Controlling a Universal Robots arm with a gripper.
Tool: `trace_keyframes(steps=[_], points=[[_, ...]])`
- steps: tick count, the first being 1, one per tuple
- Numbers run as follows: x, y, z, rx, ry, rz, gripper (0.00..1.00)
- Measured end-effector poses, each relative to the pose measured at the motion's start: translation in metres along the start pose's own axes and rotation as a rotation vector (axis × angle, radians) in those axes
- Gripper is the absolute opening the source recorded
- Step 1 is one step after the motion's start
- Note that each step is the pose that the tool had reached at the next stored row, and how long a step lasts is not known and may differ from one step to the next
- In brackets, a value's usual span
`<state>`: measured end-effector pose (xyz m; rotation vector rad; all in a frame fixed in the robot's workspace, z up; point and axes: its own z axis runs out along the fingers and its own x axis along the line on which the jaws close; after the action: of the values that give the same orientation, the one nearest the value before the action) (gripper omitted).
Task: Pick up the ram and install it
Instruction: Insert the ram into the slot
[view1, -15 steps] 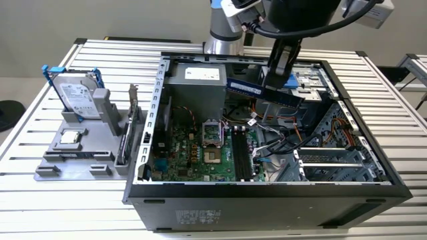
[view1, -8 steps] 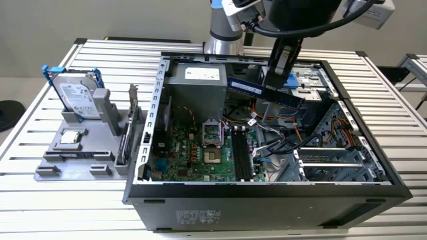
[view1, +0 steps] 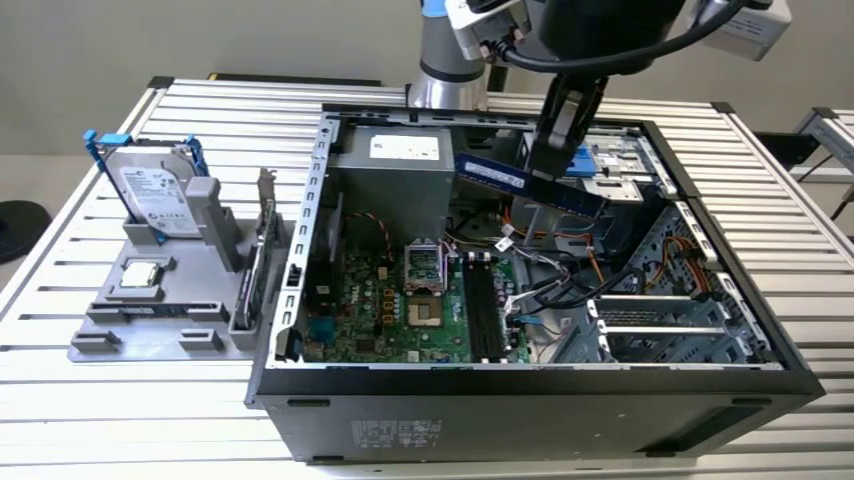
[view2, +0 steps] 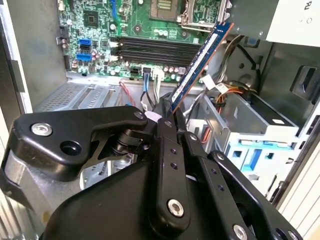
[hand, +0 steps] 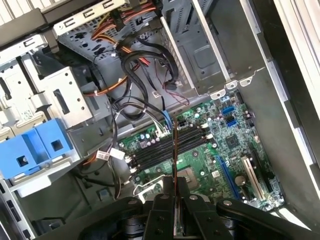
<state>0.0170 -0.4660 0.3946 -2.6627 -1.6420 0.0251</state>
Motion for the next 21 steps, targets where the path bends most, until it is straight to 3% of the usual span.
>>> trace_keyframes(steps=[21], points=[[0.001, 0.002, -0.0001, 0.0006, 0.0017, 0.088, 0.0]])
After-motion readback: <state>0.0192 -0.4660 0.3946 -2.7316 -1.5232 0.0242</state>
